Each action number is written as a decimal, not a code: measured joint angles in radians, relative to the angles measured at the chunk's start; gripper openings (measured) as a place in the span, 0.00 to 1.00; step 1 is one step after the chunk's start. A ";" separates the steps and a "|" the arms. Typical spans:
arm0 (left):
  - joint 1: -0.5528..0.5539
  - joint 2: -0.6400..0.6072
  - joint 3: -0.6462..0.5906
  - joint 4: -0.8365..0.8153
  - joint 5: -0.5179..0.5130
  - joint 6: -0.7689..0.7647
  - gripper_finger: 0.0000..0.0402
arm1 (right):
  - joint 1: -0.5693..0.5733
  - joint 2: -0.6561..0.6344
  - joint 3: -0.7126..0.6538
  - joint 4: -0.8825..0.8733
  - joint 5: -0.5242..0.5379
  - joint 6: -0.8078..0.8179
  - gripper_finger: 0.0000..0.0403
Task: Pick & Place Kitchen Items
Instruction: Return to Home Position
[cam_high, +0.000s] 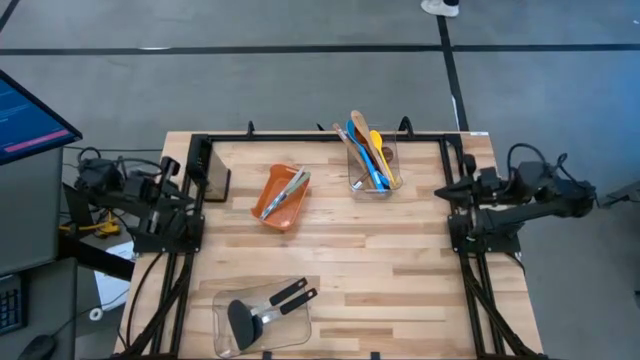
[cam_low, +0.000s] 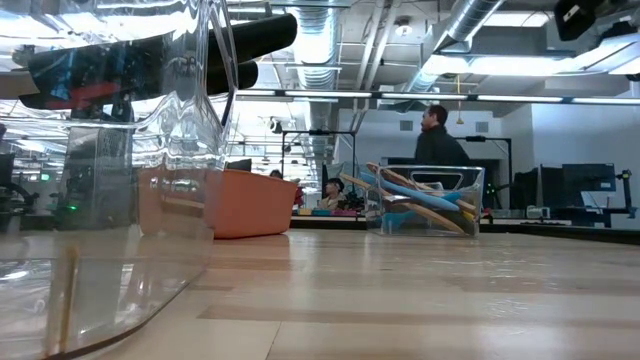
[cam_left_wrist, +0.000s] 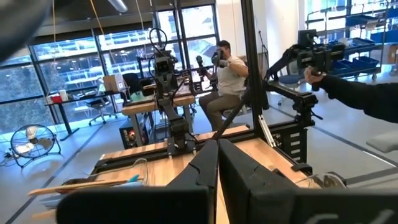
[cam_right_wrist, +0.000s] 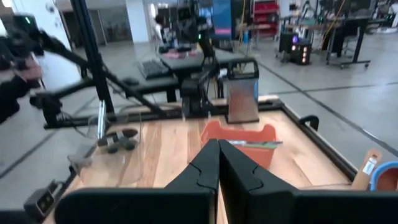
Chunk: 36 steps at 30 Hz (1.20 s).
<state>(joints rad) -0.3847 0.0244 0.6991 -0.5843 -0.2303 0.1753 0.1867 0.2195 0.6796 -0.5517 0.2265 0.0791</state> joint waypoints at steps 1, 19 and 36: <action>0.000 -0.011 0.000 -0.007 0.000 0.000 0.00 | 0.000 -0.015 0.000 0.000 0.001 0.000 0.00; 0.000 -0.023 0.013 -0.083 -0.009 -0.052 0.00 | 0.001 -0.214 -0.001 -0.077 0.007 -0.001 0.00; 0.000 -0.023 -0.133 0.029 -0.008 -0.065 0.00 | 0.001 -0.215 -0.161 0.079 0.010 -0.034 0.00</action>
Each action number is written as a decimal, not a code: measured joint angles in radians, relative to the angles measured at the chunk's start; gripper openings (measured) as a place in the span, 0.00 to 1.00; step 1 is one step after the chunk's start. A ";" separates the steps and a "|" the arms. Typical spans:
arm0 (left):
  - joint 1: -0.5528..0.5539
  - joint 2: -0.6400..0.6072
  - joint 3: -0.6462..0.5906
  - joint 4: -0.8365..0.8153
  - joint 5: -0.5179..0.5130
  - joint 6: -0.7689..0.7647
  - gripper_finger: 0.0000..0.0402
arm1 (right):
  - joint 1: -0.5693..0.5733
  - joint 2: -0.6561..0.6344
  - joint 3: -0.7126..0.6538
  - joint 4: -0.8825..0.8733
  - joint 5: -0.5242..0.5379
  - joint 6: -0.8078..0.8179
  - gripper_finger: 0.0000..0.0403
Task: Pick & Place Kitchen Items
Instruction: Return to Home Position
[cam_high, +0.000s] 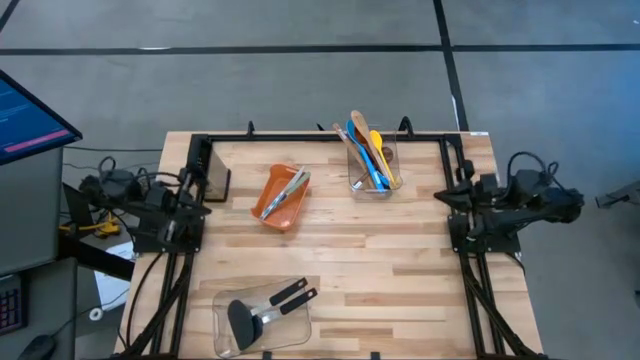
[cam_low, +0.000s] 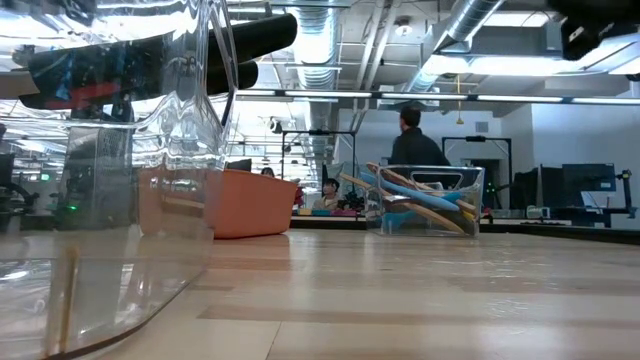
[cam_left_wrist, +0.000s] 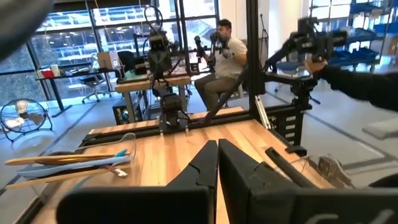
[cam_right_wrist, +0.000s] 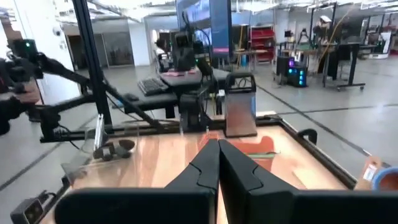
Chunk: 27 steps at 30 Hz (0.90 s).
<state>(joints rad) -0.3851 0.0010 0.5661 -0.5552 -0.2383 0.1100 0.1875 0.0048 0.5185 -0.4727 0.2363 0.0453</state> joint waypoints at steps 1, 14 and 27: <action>0.000 0.000 -0.015 0.023 0.000 -0.009 0.00 | 0.000 0.000 -0.019 0.018 0.000 0.001 0.00; 0.000 -0.001 -0.185 0.266 0.025 -0.040 0.00 | 0.002 0.000 -0.260 0.297 -0.003 0.007 0.00; 0.000 -0.001 -0.445 0.477 0.025 -0.040 0.00 | 0.002 -0.001 -0.399 0.346 -0.009 0.015 0.00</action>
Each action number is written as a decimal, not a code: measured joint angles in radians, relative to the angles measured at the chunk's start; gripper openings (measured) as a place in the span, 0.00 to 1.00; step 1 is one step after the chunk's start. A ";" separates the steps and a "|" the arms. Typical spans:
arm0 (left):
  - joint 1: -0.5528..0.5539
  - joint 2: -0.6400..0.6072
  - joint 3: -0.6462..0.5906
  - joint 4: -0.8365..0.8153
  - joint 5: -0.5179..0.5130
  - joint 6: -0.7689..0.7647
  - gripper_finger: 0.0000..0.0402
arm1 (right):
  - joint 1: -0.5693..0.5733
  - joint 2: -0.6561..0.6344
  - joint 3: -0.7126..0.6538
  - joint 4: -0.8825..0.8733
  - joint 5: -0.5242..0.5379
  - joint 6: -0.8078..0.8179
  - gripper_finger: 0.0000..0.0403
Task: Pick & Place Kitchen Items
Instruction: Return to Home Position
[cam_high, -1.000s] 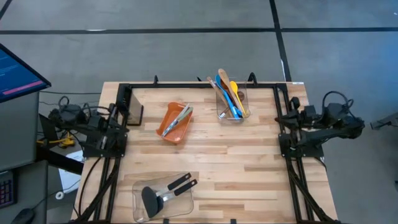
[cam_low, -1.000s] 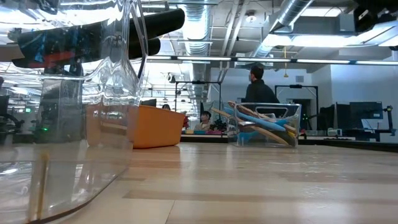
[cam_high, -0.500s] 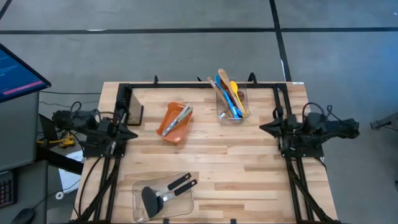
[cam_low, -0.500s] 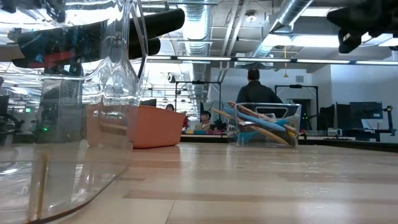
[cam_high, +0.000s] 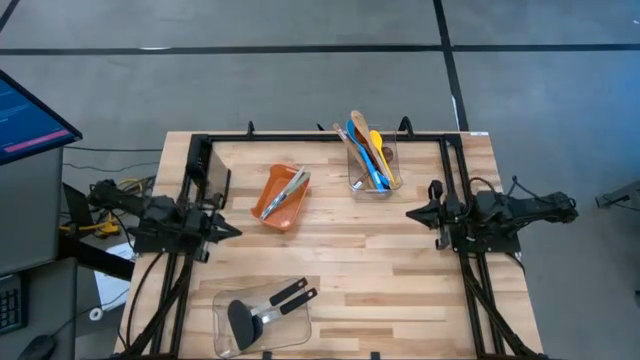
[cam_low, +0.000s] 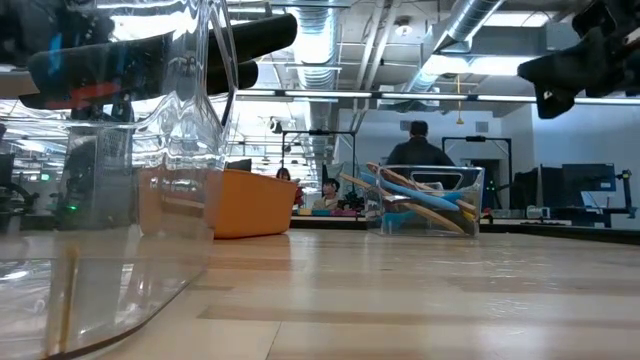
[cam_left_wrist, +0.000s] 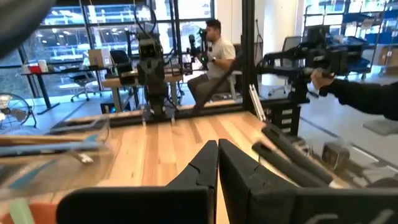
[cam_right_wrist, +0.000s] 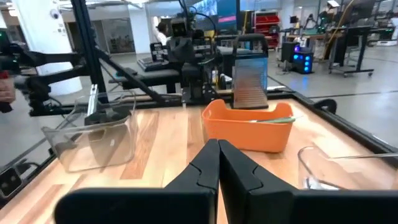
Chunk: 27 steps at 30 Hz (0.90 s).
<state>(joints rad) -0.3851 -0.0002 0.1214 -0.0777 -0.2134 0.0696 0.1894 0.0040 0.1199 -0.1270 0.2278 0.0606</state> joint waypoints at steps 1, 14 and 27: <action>0.000 0.000 -0.017 0.011 0.000 0.000 0.00 | 0.000 0.000 -0.007 0.001 -0.007 0.000 0.00; 0.000 0.005 -0.103 0.096 0.023 -0.002 0.00 | 0.000 0.000 -0.063 0.016 -0.100 -0.089 0.00; 0.000 0.007 -0.103 0.096 0.026 -0.001 0.00 | -0.003 0.002 -0.063 0.014 -0.099 -0.060 0.00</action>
